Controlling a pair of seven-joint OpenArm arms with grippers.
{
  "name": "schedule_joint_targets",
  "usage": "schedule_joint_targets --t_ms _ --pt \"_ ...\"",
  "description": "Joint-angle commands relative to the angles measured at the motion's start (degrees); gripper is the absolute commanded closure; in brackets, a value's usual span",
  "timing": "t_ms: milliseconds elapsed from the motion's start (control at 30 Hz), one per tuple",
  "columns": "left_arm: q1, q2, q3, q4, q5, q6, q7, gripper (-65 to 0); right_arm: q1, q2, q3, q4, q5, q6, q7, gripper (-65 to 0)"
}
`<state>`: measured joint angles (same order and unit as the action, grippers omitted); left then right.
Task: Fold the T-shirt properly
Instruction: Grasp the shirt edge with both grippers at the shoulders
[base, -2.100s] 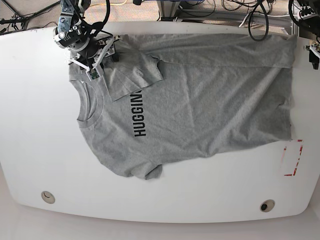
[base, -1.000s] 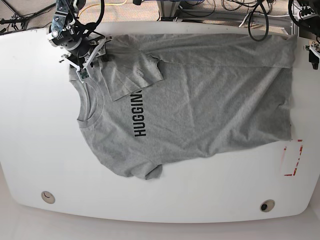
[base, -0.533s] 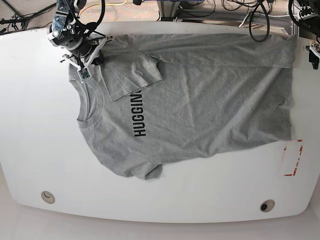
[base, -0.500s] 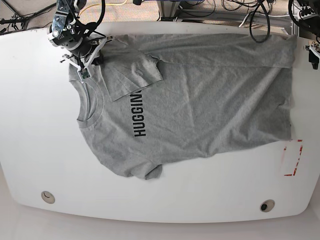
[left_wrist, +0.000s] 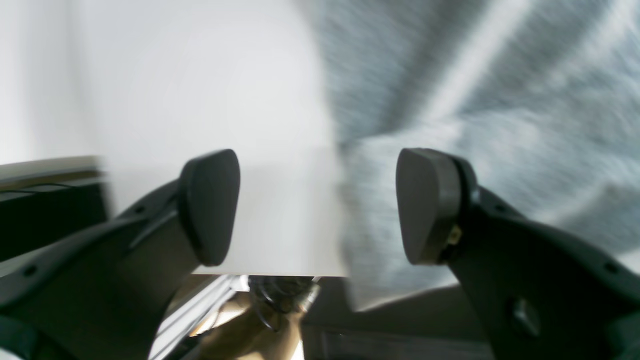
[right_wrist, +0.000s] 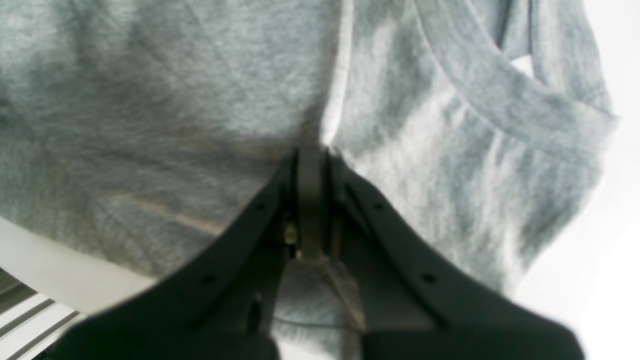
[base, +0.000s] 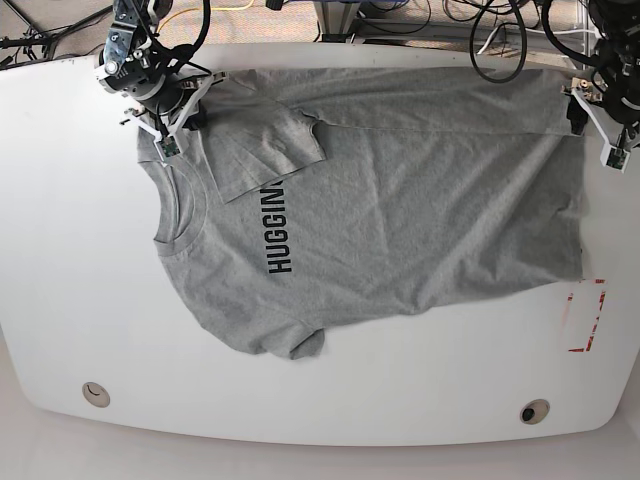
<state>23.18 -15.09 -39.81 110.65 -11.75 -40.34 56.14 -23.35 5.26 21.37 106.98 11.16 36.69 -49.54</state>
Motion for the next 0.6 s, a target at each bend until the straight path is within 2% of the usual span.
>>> schedule_joint_targets --t_ms 0,167,567 --pt "-0.28 -0.86 0.65 0.69 -0.52 0.34 -0.97 -46.0 0.1 0.5 0.22 1.2 0.75 0.37 0.97 0.0" --pt "-0.19 -0.78 1.35 -1.86 -0.87 0.34 -0.97 -52.9 0.1 0.41 0.22 1.2 0.75 0.37 1.06 0.0" --pt "-1.51 -1.04 1.53 -9.77 -0.96 0.34 -1.85 -52.9 0.45 -0.55 0.22 1.2 0.75 0.46 1.06 0.0"
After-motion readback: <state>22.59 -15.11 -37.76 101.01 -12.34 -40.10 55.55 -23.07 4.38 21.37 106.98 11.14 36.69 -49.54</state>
